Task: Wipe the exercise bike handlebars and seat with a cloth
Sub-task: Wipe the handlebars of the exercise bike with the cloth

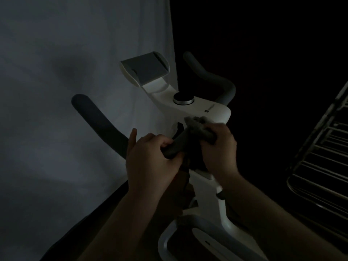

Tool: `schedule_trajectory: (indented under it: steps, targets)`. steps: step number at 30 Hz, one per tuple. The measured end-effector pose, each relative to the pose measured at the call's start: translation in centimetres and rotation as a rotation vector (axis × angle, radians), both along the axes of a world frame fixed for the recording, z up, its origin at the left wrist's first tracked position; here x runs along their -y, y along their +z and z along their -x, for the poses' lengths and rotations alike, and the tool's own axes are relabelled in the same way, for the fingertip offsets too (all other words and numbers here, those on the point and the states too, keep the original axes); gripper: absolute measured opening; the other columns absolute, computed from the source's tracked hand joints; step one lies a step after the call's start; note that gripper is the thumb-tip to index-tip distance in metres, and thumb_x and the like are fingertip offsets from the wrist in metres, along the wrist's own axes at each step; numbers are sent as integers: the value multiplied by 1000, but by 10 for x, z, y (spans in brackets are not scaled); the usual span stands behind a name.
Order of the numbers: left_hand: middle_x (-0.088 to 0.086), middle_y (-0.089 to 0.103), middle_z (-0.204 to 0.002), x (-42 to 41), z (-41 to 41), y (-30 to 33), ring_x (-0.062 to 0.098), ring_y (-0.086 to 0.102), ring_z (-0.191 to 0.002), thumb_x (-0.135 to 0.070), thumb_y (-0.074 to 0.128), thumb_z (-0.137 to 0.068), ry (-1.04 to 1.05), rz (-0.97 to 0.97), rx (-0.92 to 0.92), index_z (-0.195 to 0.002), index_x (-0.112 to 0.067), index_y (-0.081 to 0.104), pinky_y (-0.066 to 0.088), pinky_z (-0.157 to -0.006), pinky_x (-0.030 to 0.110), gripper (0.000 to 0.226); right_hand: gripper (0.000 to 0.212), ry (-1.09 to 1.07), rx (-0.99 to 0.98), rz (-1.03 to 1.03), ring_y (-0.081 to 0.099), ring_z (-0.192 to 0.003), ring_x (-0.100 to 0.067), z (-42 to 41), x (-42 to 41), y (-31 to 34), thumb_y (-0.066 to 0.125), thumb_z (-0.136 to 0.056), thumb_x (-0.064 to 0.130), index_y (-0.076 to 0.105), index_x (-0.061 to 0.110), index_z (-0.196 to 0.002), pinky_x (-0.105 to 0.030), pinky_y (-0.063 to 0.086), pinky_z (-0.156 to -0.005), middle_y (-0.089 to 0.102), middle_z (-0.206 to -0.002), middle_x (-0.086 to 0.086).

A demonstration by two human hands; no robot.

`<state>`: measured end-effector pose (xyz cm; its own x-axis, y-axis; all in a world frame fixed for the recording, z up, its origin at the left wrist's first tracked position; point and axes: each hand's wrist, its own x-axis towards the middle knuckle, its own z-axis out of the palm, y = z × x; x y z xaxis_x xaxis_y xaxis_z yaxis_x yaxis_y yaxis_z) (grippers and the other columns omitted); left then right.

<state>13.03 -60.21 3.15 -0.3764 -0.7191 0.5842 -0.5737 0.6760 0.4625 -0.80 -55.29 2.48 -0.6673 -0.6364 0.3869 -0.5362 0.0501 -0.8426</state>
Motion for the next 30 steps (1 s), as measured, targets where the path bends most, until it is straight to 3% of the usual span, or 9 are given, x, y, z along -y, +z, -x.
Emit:
schedule_trajectory:
  steps: [2, 6, 8, 11, 15, 20, 24, 28, 30]
  targets:
    - [-15, 63, -74, 2, 0, 1, 0, 56, -75, -44, 71, -74, -10, -3, 13, -82, -27, 67, 16, -118, 42, 20, 22, 9, -59, -55, 54, -88, -8, 15, 2, 11, 53, -88, -1, 62, 17, -96, -4, 41, -63, 51, -105, 4]
    - [-13, 64, -77, 3, -2, 1, -1, 53, -76, -47, 69, -73, -30, 0, 16, -83, -26, 68, 19, -117, 45, 23, 32, 117, -288, -119, 50, -94, -9, 3, 6, 17, 55, -82, -4, 67, 10, -107, -14, 44, -78, 48, -112, 6]
    - [-13, 65, -79, 4, -2, 1, -1, 53, -77, -48, 69, -75, -35, 4, 25, -83, -26, 68, 21, -116, 46, 23, 31, 230, -344, -175, 48, -94, -9, 8, 10, 24, 56, -81, -4, 68, 11, -106, -17, 44, -78, 48, -113, 3]
    - [-13, 63, -76, 4, -1, 1, 3, 56, -75, -44, 74, -74, -49, -8, 4, -81, -27, 67, 30, -109, 50, 19, 30, 187, -382, -254, 46, -97, -9, 20, 16, 28, 57, -85, 2, 64, 12, -112, -21, 43, -80, 45, -121, -1]
    - [-14, 59, -72, 3, -1, 1, 4, 51, -69, -42, 73, -74, -62, -40, -18, -81, -26, 66, 43, -95, 48, 19, 31, 300, -353, -245, 46, -97, -10, 22, 10, 25, 57, -81, -2, 65, 12, -107, -11, 36, -78, 47, -108, 4]
    - [-13, 59, -72, 3, -2, 2, 3, 51, -67, -39, 75, -71, -68, -76, -30, -81, -25, 67, 48, -82, 43, 19, 32, 123, -332, -222, 49, -96, -11, 18, 14, 25, 55, -83, -2, 65, 14, -109, -22, 44, -81, 49, -110, 4]
    - [-12, 61, -74, 2, -4, 3, 5, 54, -69, -41, 75, -73, -84, -86, -38, -85, -24, 68, 50, -76, 41, 22, 34, 192, -286, -219, 48, -98, -9, 24, 10, 24, 56, -81, -6, 66, 12, -107, -3, 35, -75, 45, -105, 10]
    - [-12, 60, -74, 3, -3, 2, 6, 55, -69, -41, 75, -72, -77, -81, -30, -85, -24, 67, 50, -74, 41, 23, 32, 71, -296, -179, 53, -97, -12, 11, 11, 20, 58, -82, -4, 67, 12, -108, -18, 46, -81, 51, -112, 4]
    - [-13, 59, -75, 2, -3, 2, 5, 54, -69, -45, 73, -72, -65, -90, -32, -86, -25, 67, 49, -73, 40, 25, 28, 122, -229, -111, 52, -91, -4, 4, 6, 18, 59, -82, -2, 68, 17, -101, -11, 44, -82, 49, -106, 10]
